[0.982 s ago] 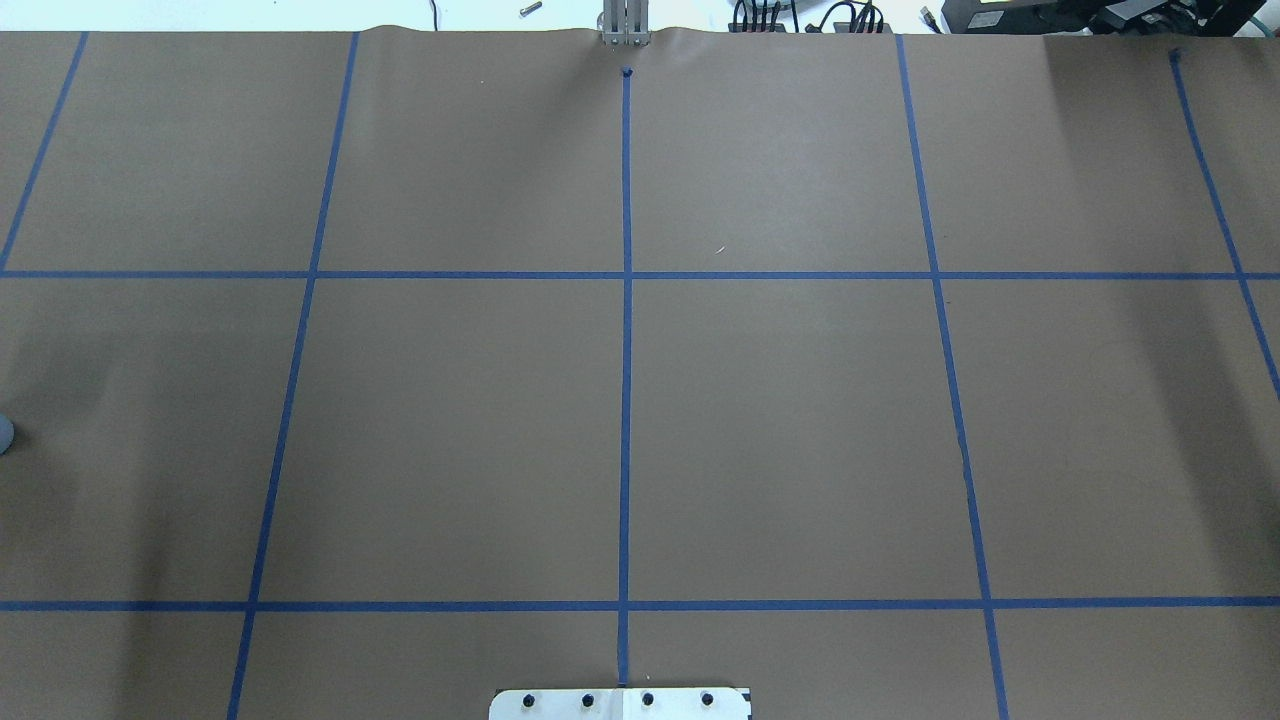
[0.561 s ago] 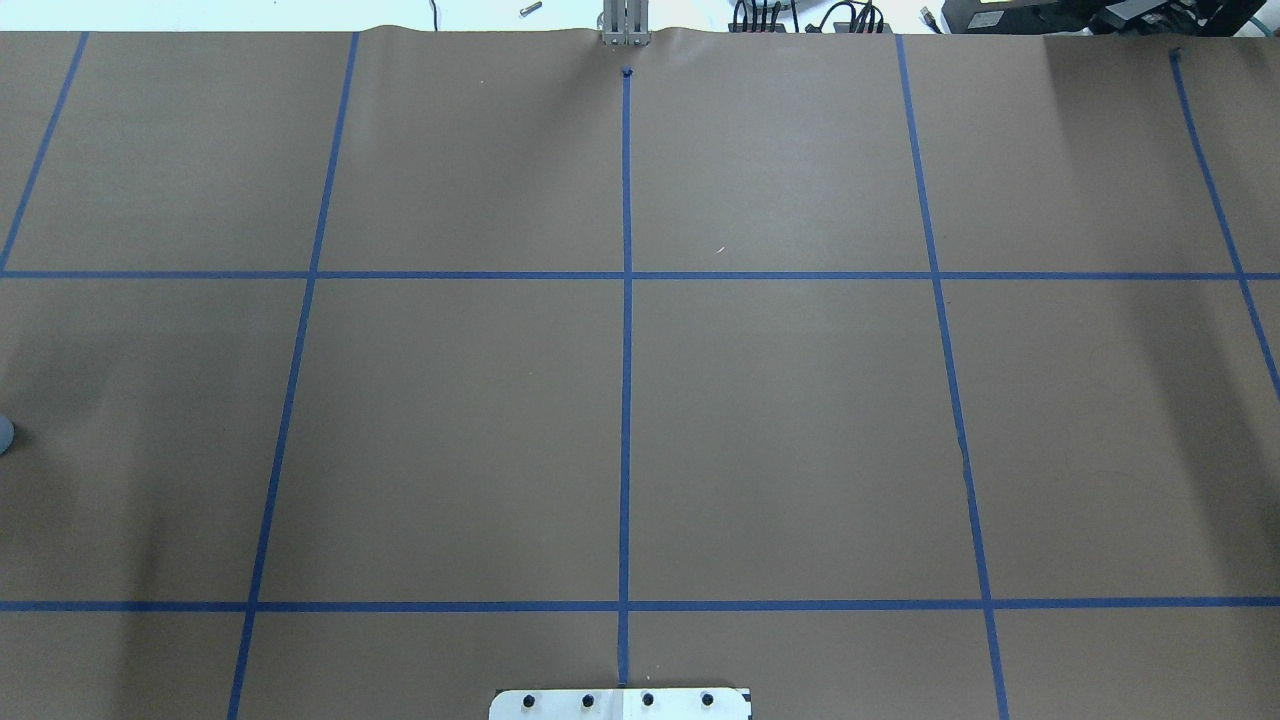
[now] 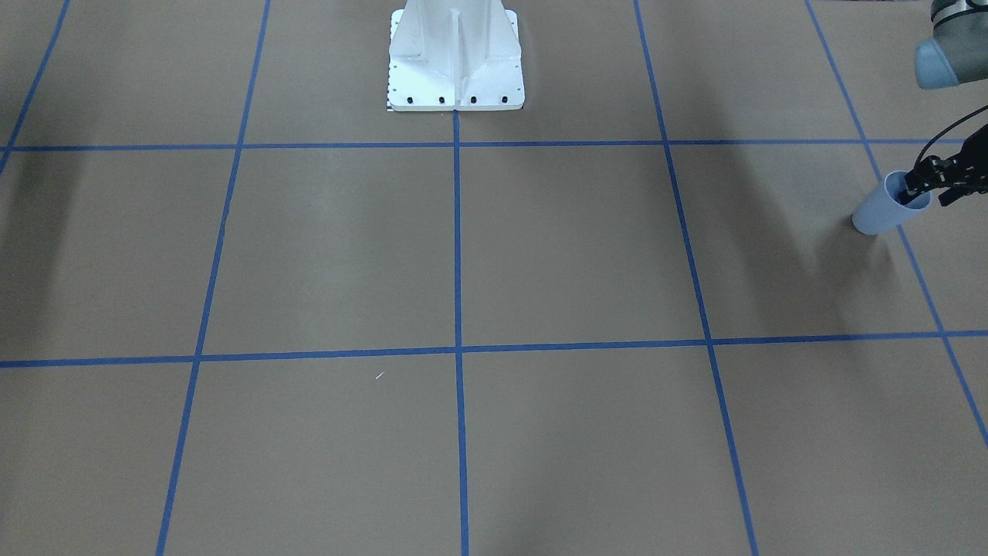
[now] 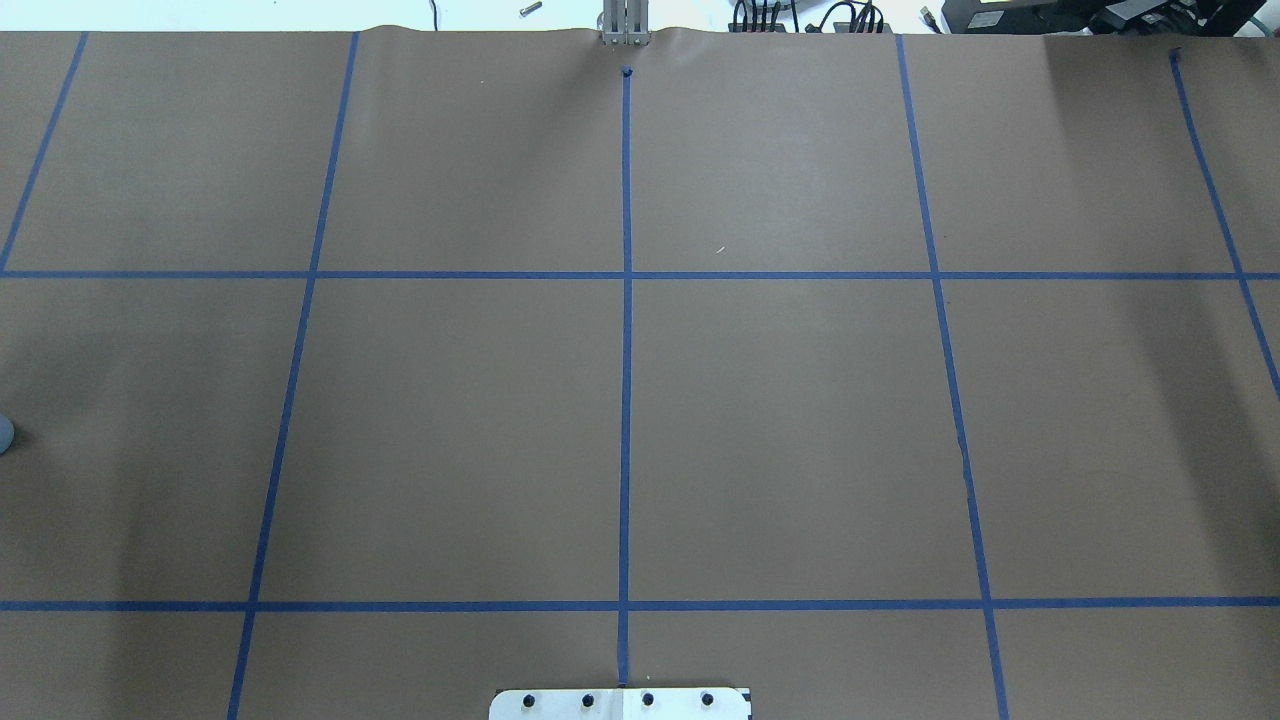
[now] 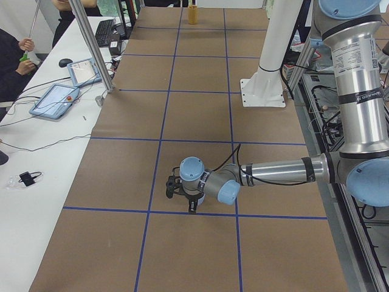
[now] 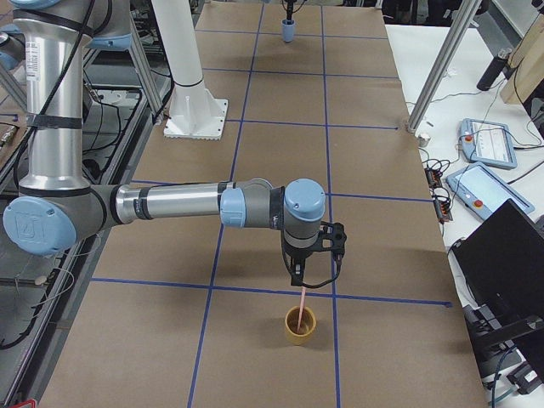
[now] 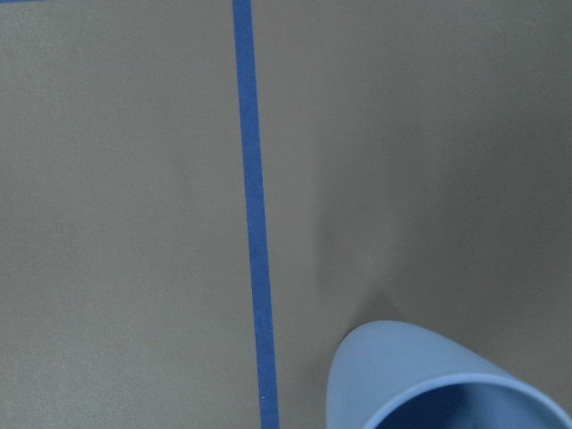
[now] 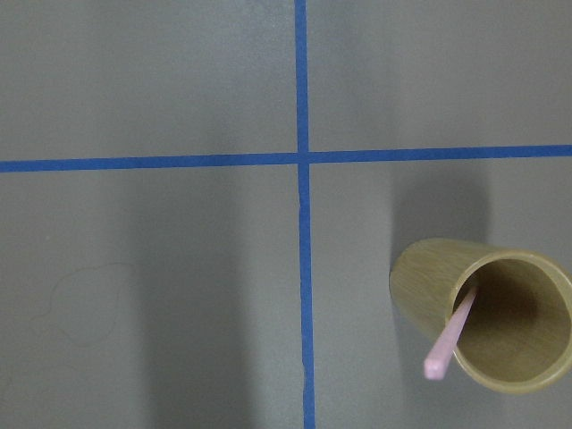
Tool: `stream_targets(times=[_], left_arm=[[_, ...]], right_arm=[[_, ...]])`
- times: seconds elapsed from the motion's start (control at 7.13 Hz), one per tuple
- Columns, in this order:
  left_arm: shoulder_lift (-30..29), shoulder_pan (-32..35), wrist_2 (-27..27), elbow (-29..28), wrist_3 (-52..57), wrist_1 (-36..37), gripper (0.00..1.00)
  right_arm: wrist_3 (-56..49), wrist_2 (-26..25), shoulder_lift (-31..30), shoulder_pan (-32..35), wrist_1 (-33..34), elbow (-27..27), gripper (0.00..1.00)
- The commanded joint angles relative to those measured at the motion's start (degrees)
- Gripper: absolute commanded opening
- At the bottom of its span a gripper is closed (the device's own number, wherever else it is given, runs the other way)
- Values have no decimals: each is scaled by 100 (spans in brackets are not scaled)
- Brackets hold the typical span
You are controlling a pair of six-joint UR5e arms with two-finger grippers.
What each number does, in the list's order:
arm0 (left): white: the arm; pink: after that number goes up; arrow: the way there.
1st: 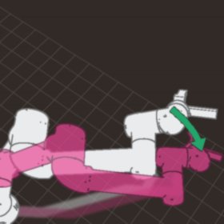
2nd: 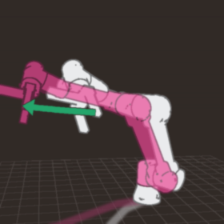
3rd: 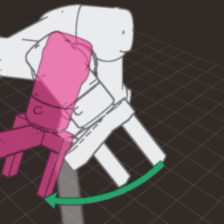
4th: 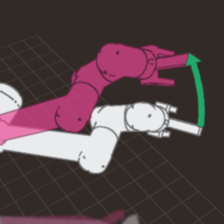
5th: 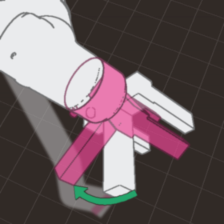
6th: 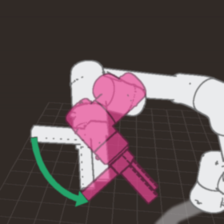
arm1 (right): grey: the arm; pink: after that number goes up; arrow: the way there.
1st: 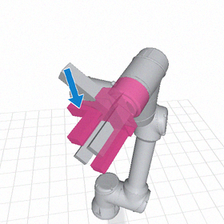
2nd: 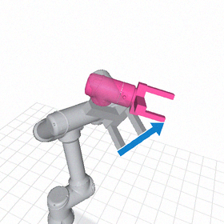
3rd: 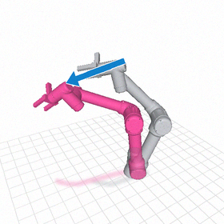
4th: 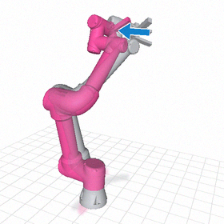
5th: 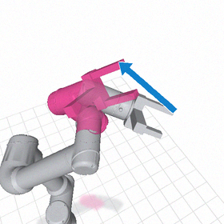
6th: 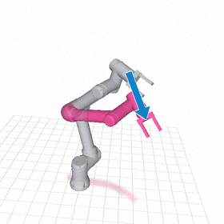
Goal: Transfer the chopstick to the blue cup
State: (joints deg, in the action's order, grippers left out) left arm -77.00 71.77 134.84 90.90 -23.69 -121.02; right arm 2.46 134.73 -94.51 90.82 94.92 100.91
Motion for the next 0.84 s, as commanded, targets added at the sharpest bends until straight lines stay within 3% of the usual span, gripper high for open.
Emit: stream_targets(times=[0.0, 0.28, 0.56, 0.7], left_arm=[[-8, -5, 139, 32, -92, 25, 0], [-34, 13, 592, 459, -187, 478, 0], [-1152, 48, 711, 1645, -206, 3263, 0], [-1934, 48, 693, 1676, -249, 4130, 0]], right_arm=[[0, 1, 11, -3, 0, -19, 100], [9, 1, 38, -3, 35, -10, 100], [9, 0, -23, -3, 0, -10, 100], [0, -17, -32, -3, 0, -28, 100]])
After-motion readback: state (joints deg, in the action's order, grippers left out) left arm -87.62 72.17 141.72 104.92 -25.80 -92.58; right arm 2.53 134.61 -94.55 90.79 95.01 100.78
